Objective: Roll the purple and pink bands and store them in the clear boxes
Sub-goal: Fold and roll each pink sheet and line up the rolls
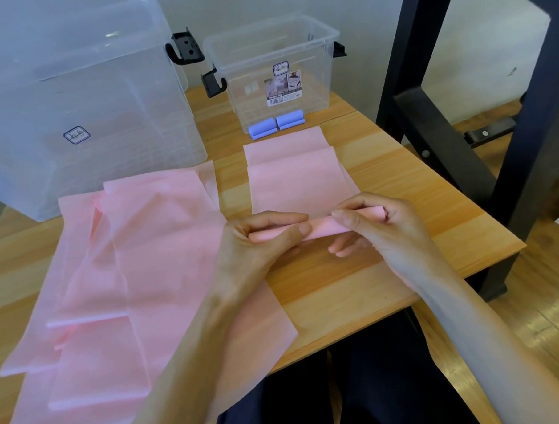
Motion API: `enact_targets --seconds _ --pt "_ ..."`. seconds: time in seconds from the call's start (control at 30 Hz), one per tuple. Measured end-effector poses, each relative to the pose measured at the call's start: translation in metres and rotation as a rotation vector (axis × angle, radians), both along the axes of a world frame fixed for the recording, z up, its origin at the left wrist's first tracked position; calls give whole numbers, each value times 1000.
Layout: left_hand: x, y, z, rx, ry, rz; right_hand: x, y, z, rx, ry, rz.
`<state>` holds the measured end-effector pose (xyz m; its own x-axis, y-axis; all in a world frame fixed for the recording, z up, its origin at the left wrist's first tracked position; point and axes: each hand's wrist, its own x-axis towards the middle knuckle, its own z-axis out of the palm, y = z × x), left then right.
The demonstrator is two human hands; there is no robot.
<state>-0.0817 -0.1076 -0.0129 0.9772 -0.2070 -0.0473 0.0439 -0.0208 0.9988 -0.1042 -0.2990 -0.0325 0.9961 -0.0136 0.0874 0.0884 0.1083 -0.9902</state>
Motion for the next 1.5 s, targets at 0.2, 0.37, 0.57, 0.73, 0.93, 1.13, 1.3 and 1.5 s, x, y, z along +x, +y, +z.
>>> enact_targets --seconds 0.2,0.37,0.57,0.73,0.93,1.13,1.3,1.5 --pt "4 1 0 -30 -18 46 0 0 1 -27 -12 87" --pt "2 2 0 34 -83 -7 -1 0 1 -25 -13 48" --pt "2 1 0 -9 -51 25 -1 0 3 2 -1 57" --pt "2 0 0 -21 -18 6 -2 -2 1 8 -6 34" --pt "1 2 0 25 -58 -24 -1 0 1 15 23 15" --pt "1 2 0 31 -72 4 -1 0 3 38 0 35" --pt "3 1 -1 51 -56 -12 -1 -1 1 20 -6 -7" --pt "4 2 -3 50 -60 30 0 0 1 -18 -6 20"
